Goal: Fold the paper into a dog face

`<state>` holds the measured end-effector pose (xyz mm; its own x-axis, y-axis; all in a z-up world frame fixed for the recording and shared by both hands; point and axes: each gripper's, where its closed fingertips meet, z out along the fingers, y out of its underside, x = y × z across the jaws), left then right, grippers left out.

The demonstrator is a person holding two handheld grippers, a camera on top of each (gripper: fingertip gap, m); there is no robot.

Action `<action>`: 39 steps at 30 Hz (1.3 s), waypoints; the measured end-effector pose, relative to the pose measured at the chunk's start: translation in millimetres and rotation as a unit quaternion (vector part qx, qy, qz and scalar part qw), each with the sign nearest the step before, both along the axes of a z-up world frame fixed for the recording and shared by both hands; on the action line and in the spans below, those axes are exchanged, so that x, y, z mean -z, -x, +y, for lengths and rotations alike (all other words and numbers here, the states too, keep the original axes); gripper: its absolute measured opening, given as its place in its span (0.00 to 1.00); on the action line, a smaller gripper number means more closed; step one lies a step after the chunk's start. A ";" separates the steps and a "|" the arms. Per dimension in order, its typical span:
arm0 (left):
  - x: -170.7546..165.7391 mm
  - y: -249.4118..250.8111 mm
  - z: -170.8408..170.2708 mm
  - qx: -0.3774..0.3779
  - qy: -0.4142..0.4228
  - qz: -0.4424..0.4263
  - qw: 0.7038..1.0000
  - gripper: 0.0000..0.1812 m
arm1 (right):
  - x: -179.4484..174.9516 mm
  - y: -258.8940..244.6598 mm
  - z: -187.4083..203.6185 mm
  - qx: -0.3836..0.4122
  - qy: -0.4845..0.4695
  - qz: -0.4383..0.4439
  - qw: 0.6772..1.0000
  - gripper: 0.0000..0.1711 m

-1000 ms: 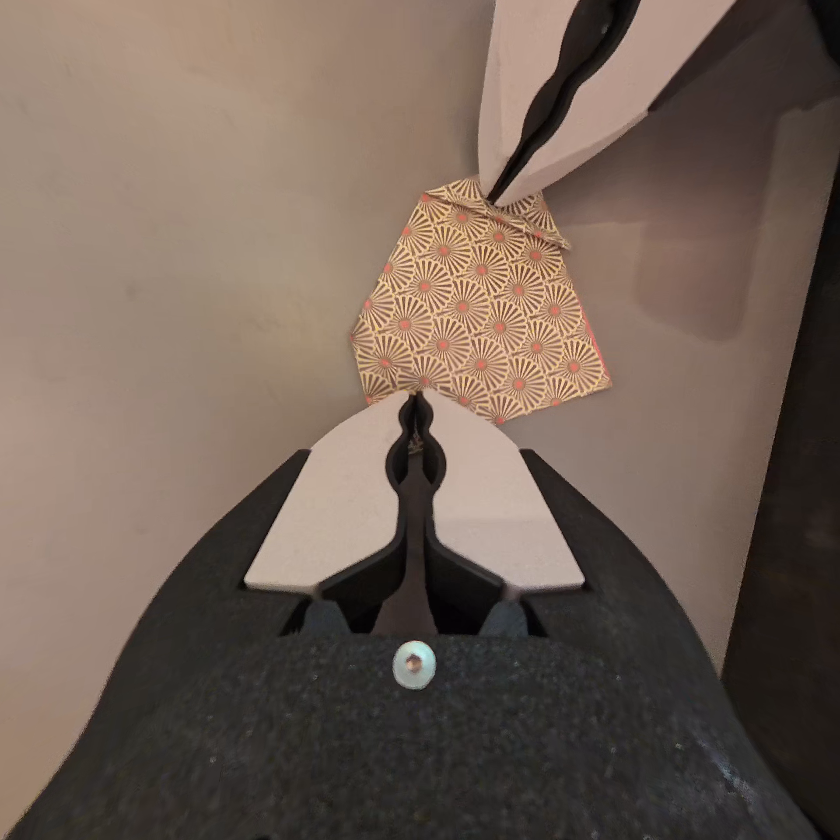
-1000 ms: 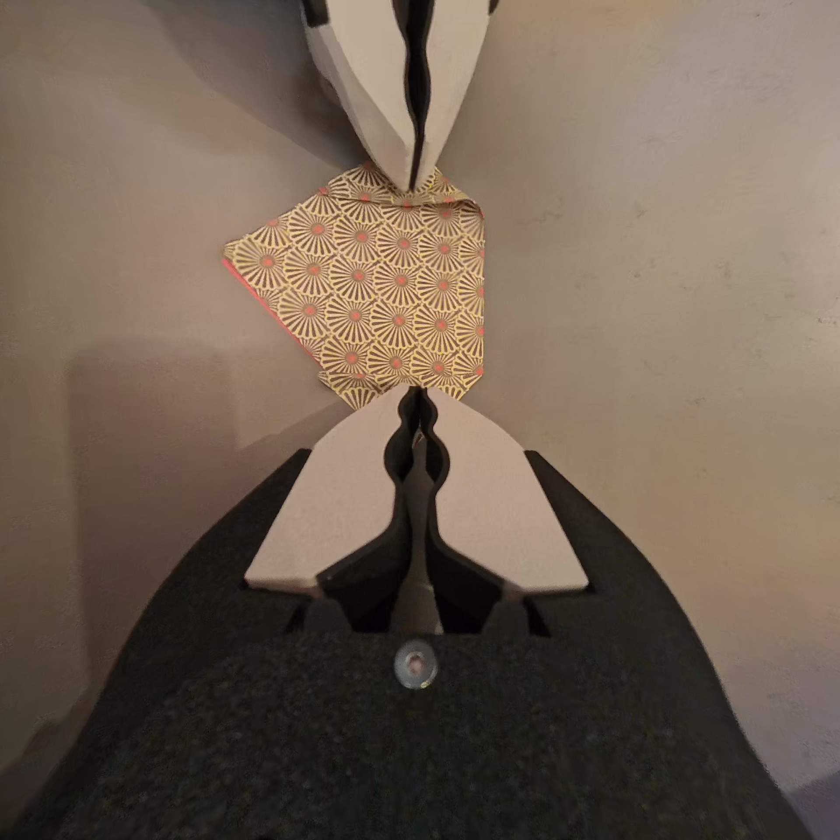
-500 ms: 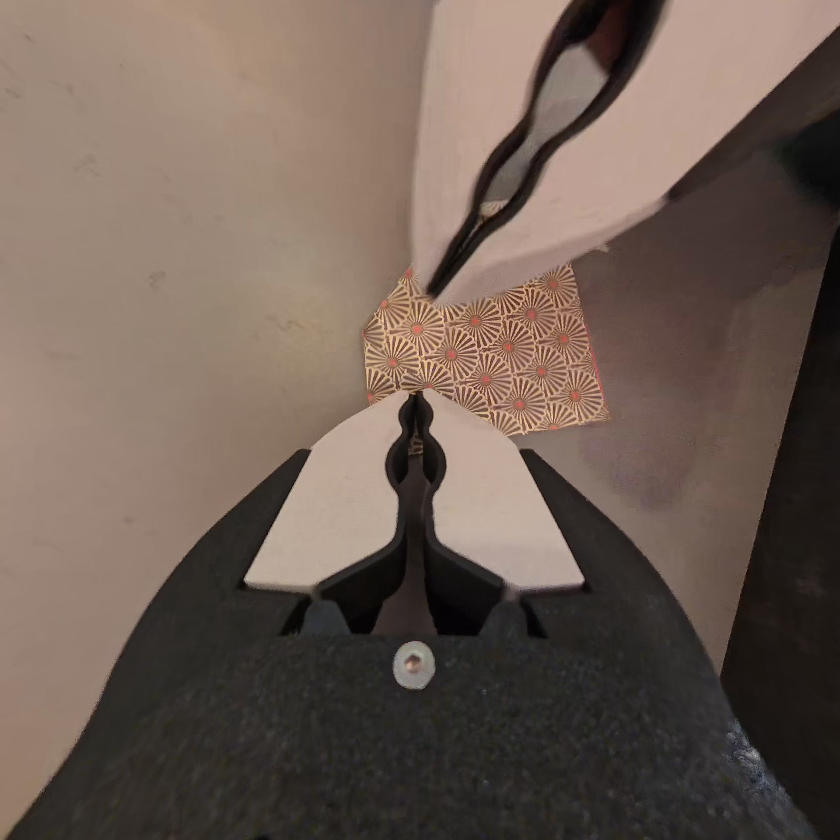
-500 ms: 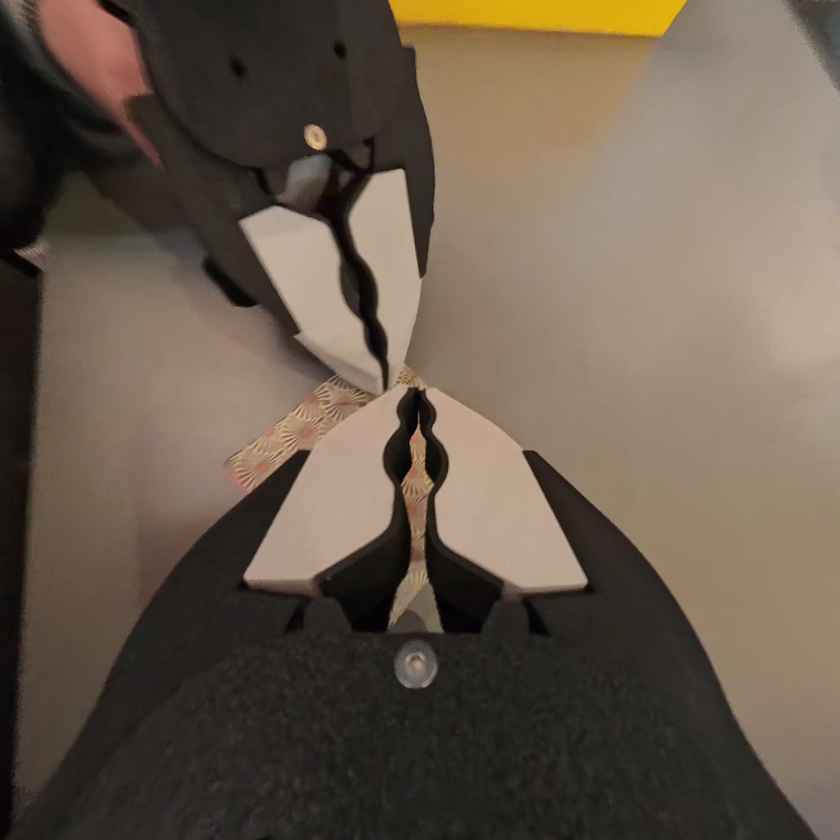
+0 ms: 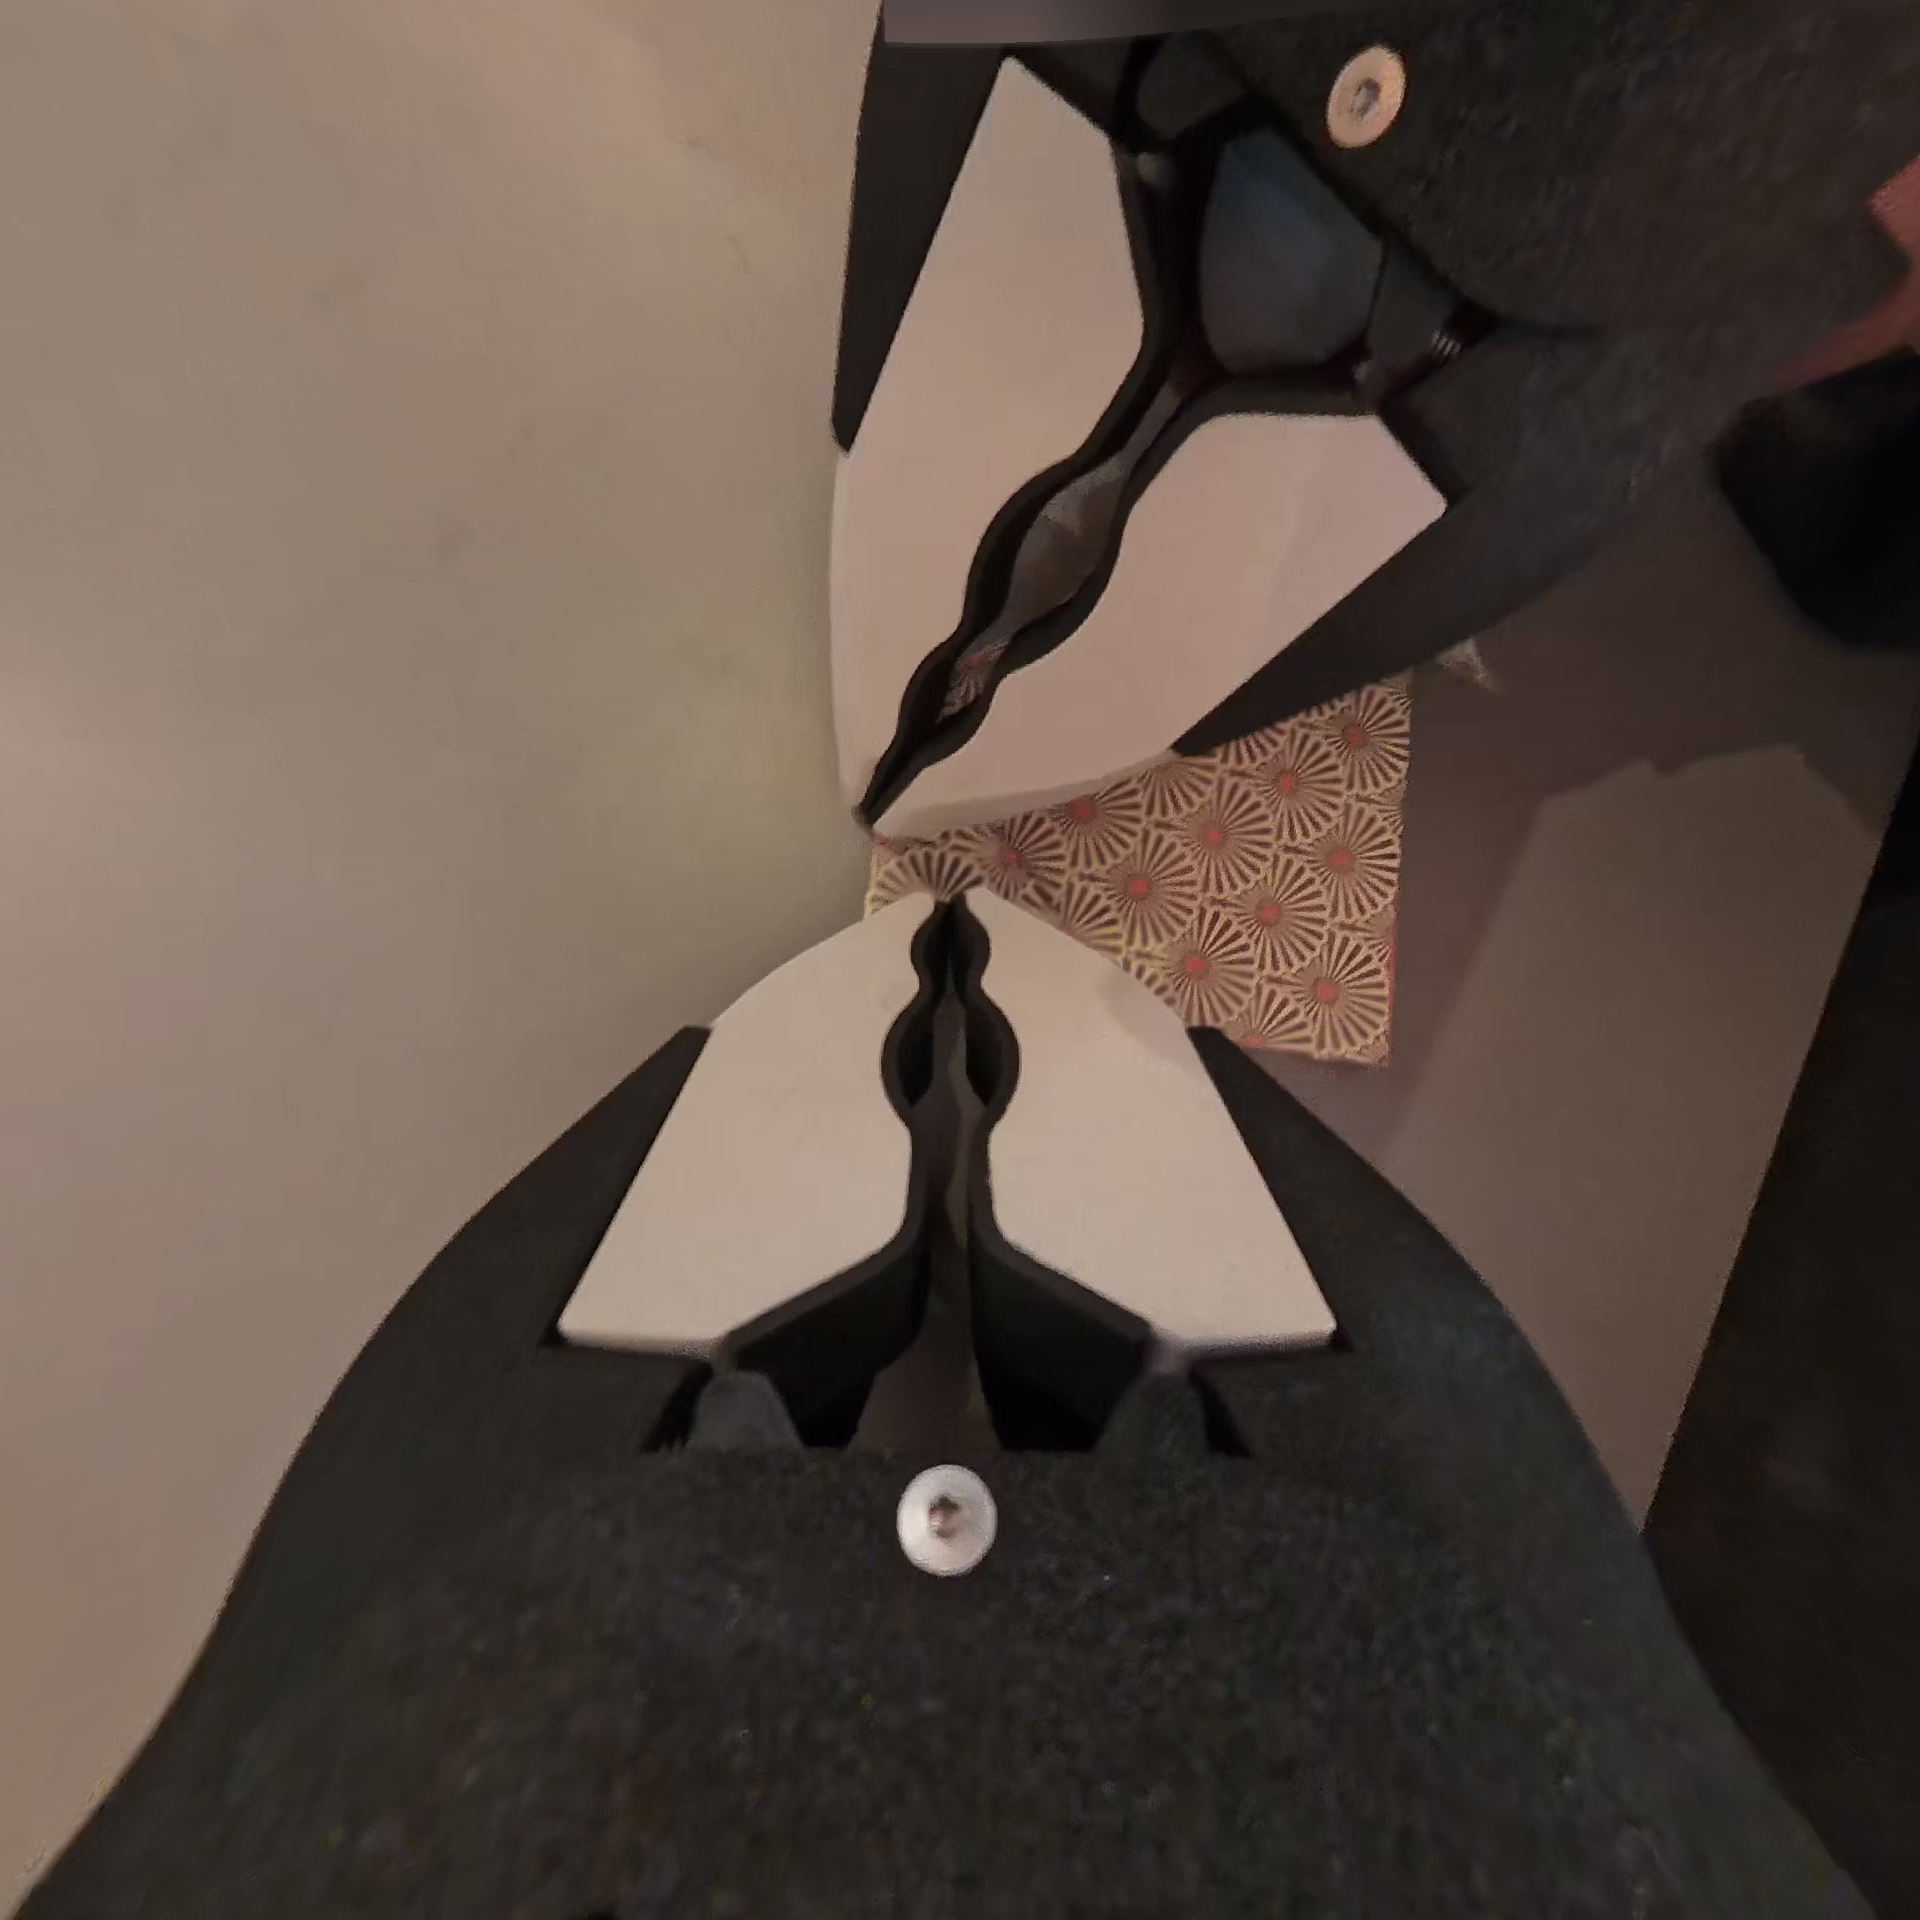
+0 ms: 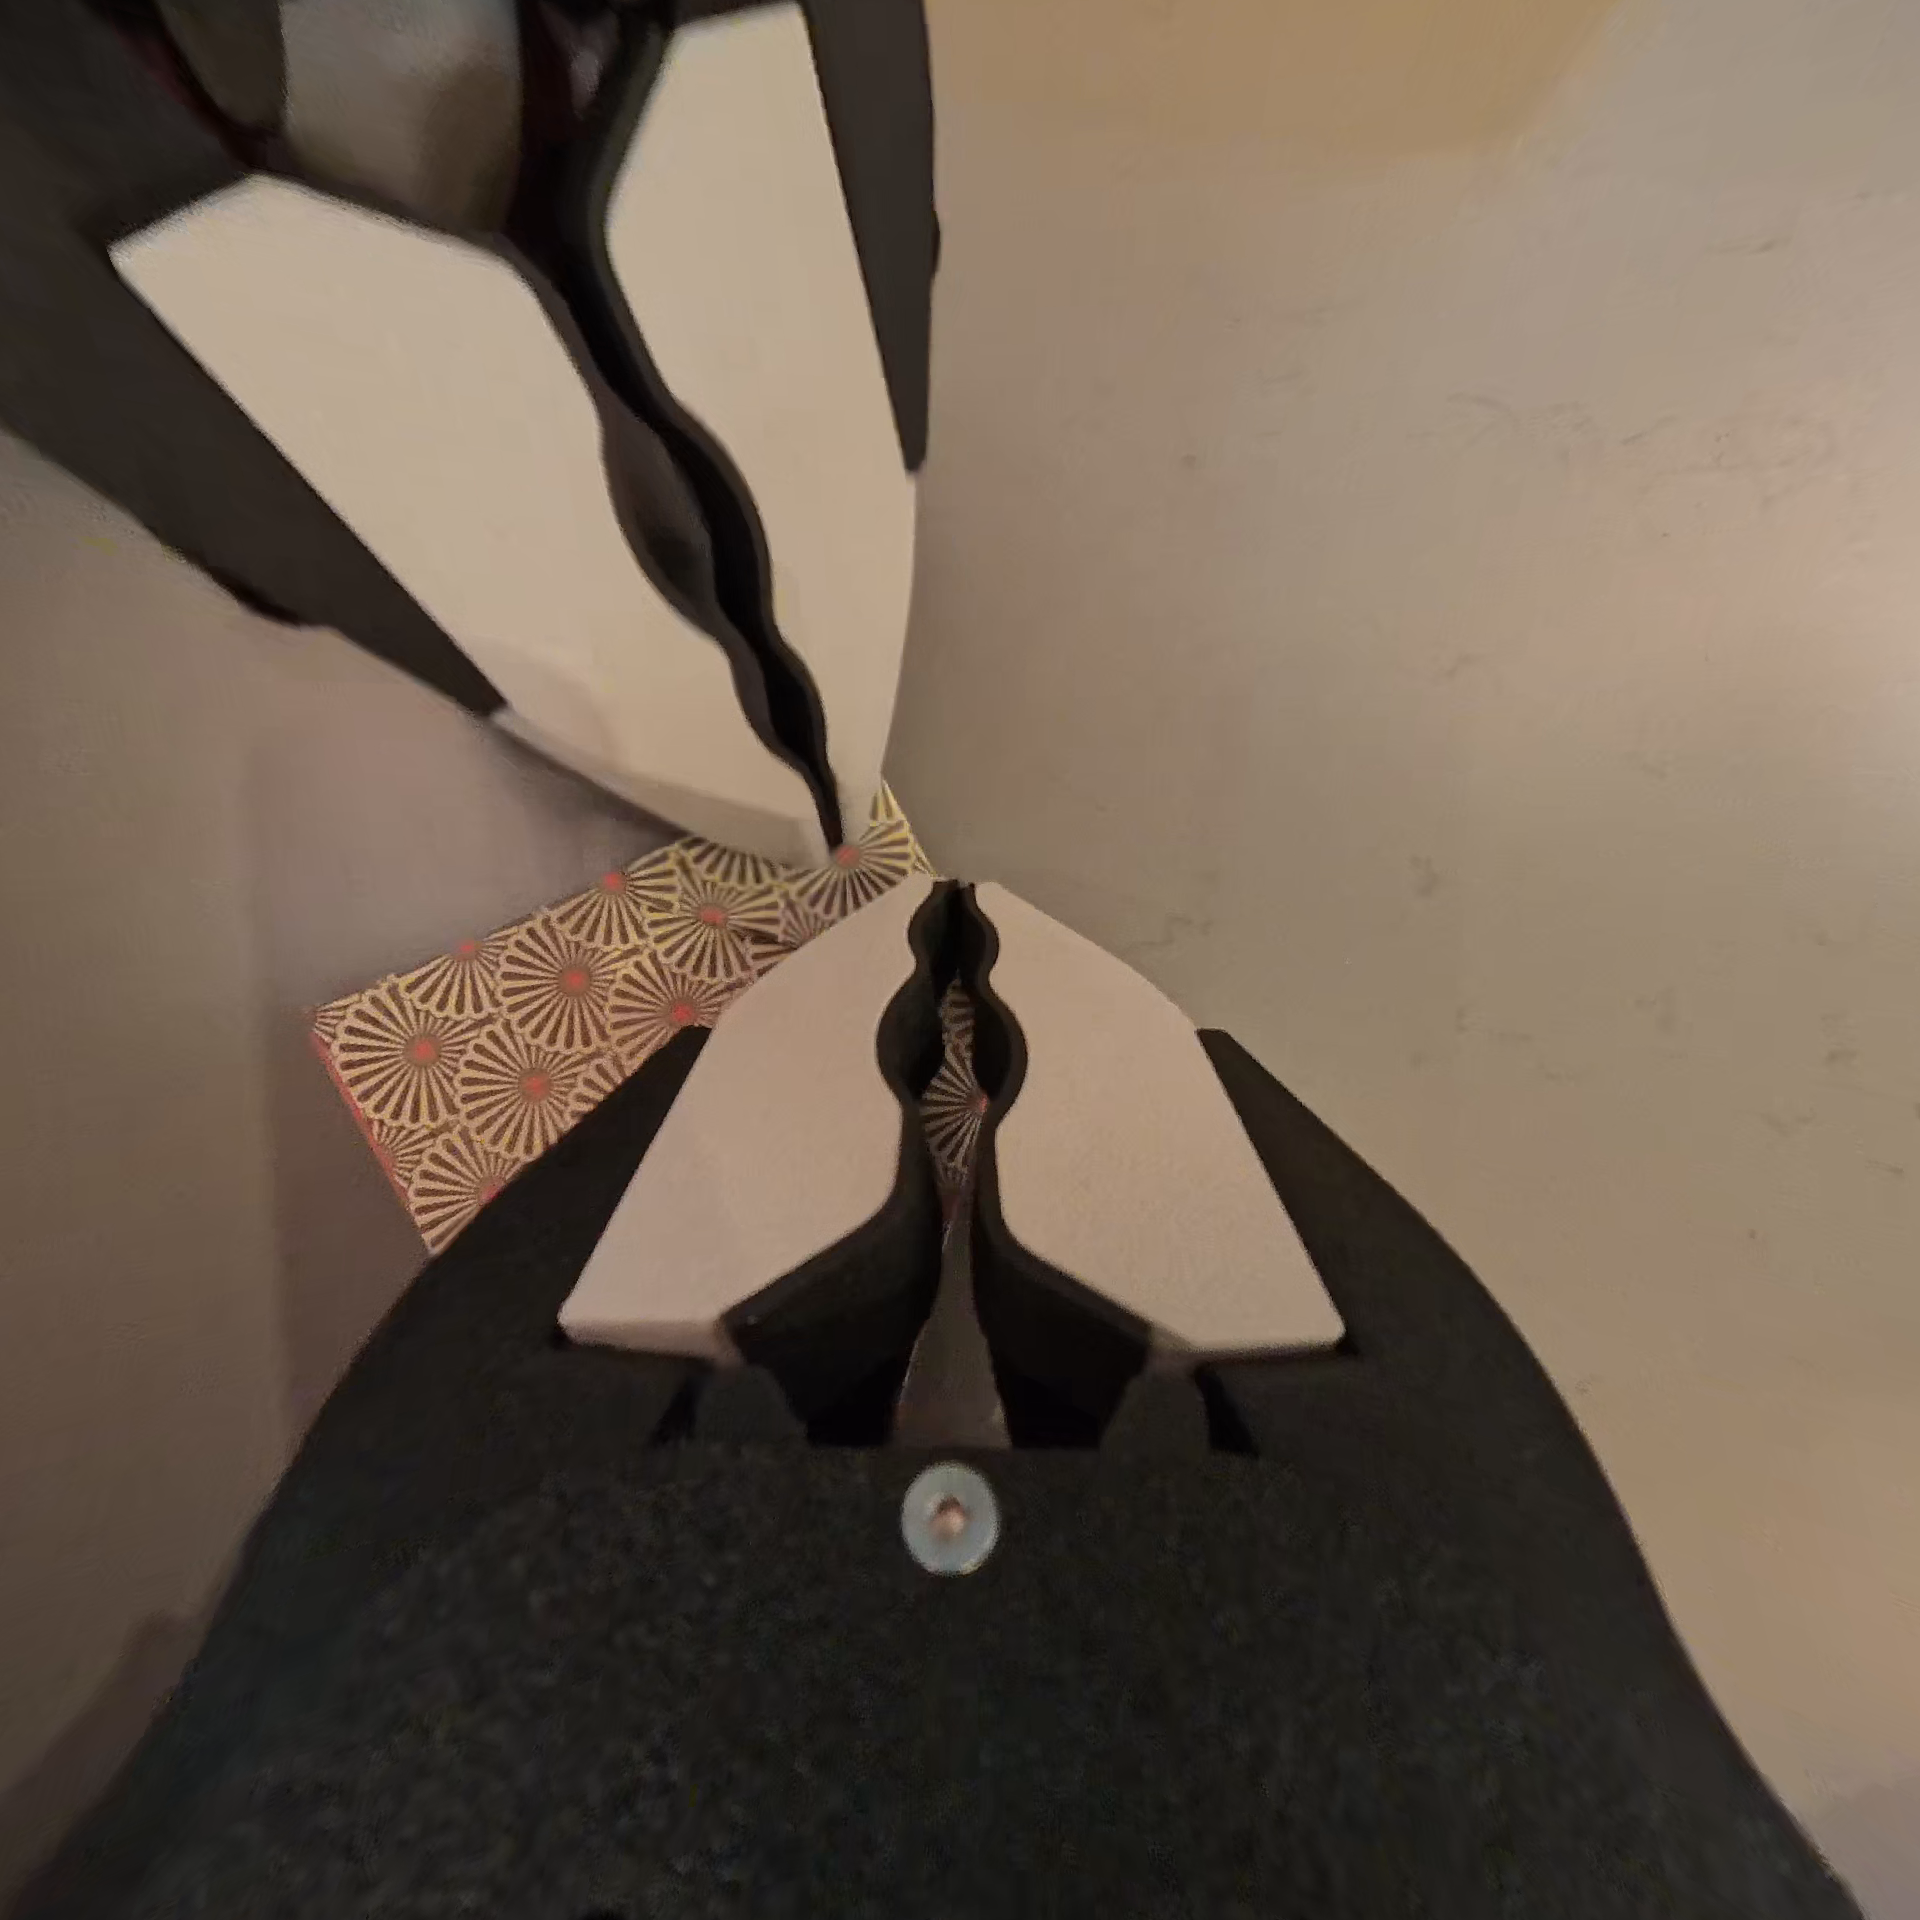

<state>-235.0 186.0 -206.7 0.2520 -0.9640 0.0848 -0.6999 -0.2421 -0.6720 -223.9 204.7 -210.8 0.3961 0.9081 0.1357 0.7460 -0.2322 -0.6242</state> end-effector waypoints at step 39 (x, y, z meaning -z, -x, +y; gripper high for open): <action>2.9 5.0 10.0 -0.041 -0.040 0.012 0.998 0.00 | -0.1 -8.6 -2.1 0.032 0.009 0.027 0.999 0.00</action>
